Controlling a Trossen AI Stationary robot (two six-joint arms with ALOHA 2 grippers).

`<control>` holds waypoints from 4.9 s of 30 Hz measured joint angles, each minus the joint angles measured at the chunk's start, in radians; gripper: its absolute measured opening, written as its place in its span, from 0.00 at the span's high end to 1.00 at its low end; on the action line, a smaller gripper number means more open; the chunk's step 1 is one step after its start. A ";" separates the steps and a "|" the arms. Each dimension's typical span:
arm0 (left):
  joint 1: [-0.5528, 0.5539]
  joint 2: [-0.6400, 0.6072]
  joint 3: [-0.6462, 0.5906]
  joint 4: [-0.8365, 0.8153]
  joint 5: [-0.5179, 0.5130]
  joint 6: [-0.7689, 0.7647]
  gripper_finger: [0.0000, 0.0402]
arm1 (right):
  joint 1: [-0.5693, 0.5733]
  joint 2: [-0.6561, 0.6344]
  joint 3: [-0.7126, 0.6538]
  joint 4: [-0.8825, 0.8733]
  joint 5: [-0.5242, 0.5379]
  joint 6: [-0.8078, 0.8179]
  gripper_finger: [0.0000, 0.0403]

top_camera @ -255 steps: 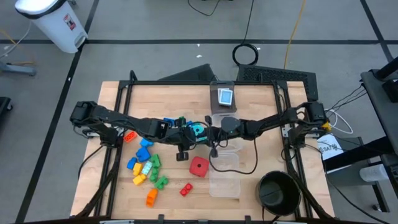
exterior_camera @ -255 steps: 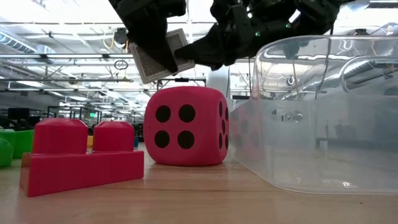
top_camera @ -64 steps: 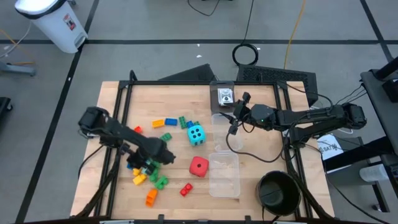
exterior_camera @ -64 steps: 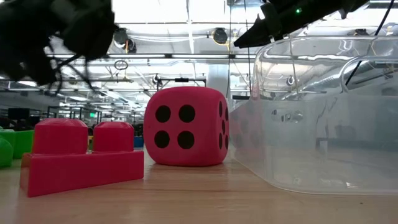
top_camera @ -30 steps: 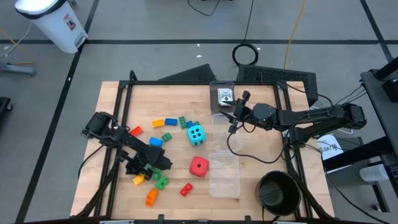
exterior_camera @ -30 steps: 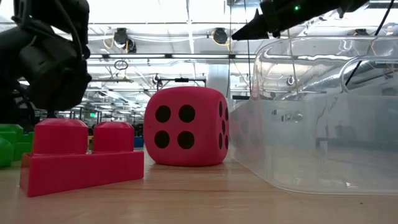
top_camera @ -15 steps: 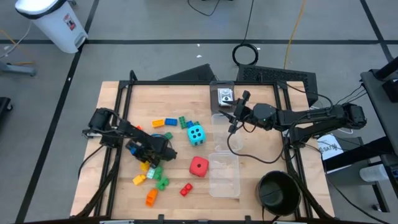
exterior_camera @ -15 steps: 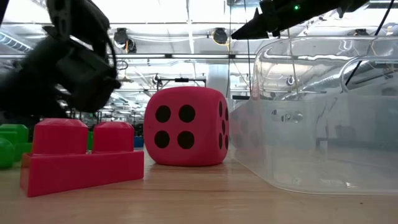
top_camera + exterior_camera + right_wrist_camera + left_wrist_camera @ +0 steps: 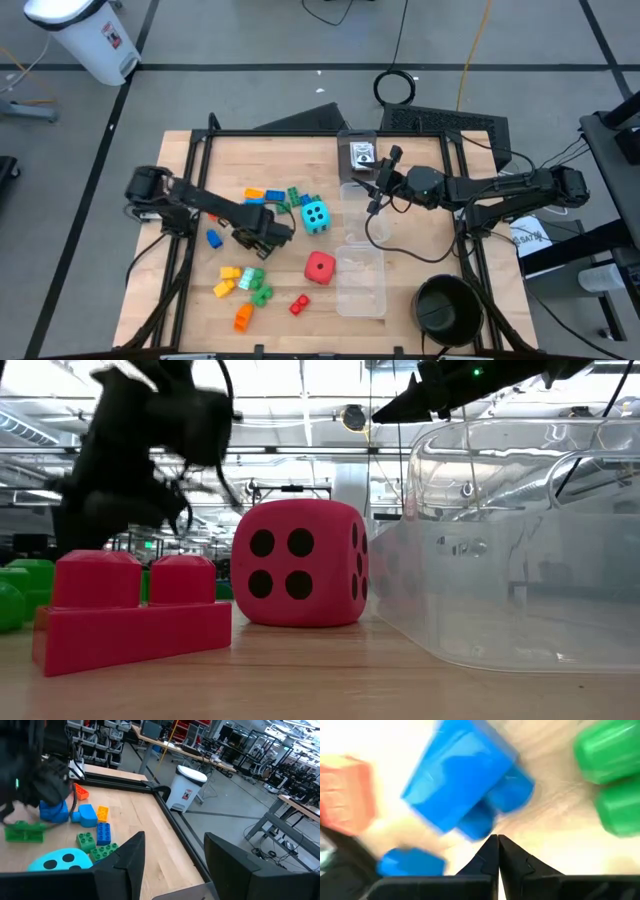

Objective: Pick & Place Toys
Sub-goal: Put the blue 8 stud game piece into the middle transparent bin, then put the blue dice into the middle transparent bin

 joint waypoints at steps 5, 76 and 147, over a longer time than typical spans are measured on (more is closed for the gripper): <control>0.000 -0.172 0.012 0.014 -0.155 -0.032 0.97 | 0.000 0.000 0.000 0.000 0.000 0.000 0.58; 0.526 -0.148 0.067 0.561 0.173 0.789 0.28 | 0.000 0.000 0.000 -0.067 0.004 0.031 0.58; 0.436 0.287 0.437 0.365 0.392 1.147 0.70 | 0.000 0.000 0.000 -0.076 0.004 0.031 0.58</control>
